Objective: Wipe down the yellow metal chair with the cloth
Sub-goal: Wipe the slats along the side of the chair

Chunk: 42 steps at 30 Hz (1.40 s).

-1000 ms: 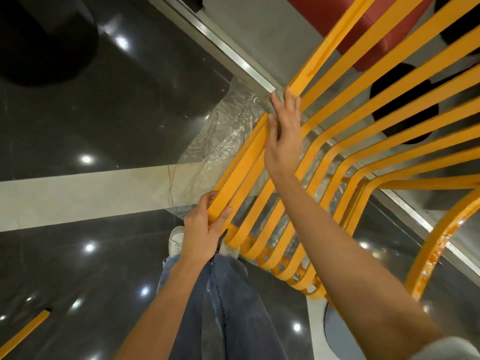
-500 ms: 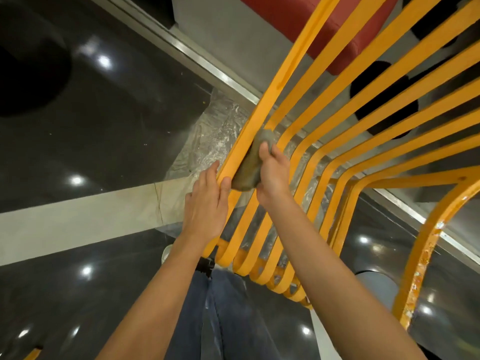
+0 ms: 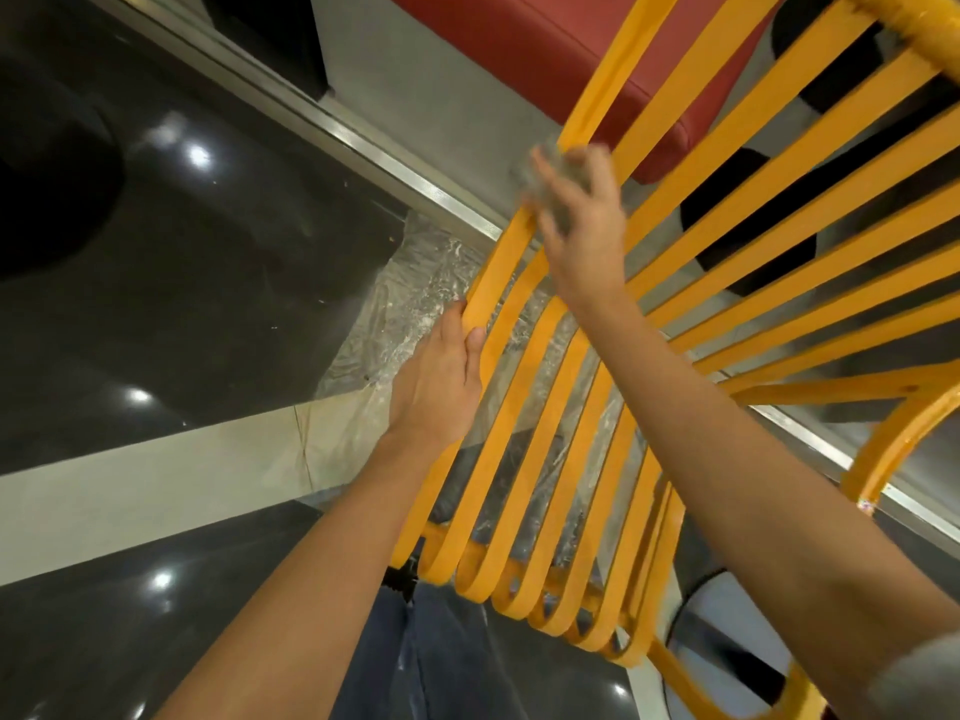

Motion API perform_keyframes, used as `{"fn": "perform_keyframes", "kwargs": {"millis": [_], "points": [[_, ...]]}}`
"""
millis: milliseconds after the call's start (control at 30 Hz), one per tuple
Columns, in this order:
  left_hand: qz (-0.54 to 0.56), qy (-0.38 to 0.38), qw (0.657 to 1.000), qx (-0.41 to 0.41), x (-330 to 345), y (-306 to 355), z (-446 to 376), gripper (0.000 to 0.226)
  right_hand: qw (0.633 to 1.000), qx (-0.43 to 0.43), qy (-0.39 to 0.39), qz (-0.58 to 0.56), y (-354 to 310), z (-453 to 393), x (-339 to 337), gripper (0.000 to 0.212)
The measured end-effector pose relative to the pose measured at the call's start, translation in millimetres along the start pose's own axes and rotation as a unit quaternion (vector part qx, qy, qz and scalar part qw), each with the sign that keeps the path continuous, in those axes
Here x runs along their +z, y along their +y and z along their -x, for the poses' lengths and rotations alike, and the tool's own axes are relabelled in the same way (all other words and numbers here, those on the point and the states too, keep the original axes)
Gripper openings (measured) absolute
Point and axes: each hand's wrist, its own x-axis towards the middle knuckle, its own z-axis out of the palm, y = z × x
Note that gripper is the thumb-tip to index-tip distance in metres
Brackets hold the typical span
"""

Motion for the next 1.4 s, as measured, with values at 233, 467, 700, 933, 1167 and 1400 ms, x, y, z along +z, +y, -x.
{"fn": "perform_keyframes", "kwargs": {"millis": [233,467,700,933,1167,1400], "points": [[-0.033,0.015,0.999,0.022,0,-1,2,0.055,0.995,-0.055,-0.033,0.077,30,-9,-25,0.037],[-0.043,0.009,0.999,-0.006,-3,1,4,0.05,0.968,-0.136,-0.204,0.052,-5,35,-15,0.038],[-0.065,0.011,0.998,-0.021,-2,1,3,0.049,0.985,-0.018,-0.136,0.108,-11,-6,-3,0.041],[0.008,0.041,0.998,-0.049,-12,-13,42,0.058,0.977,-0.087,-0.173,0.089,-24,-27,-32,0.034],[0.082,0.012,0.987,-0.137,-4,-46,119,0.075,0.925,-0.161,-0.273,0.207,-18,-60,-14,0.062],[0.106,0.04,0.987,-0.111,-7,-47,116,0.084,0.898,-0.213,-0.373,0.091,-36,16,2,0.038]]}}
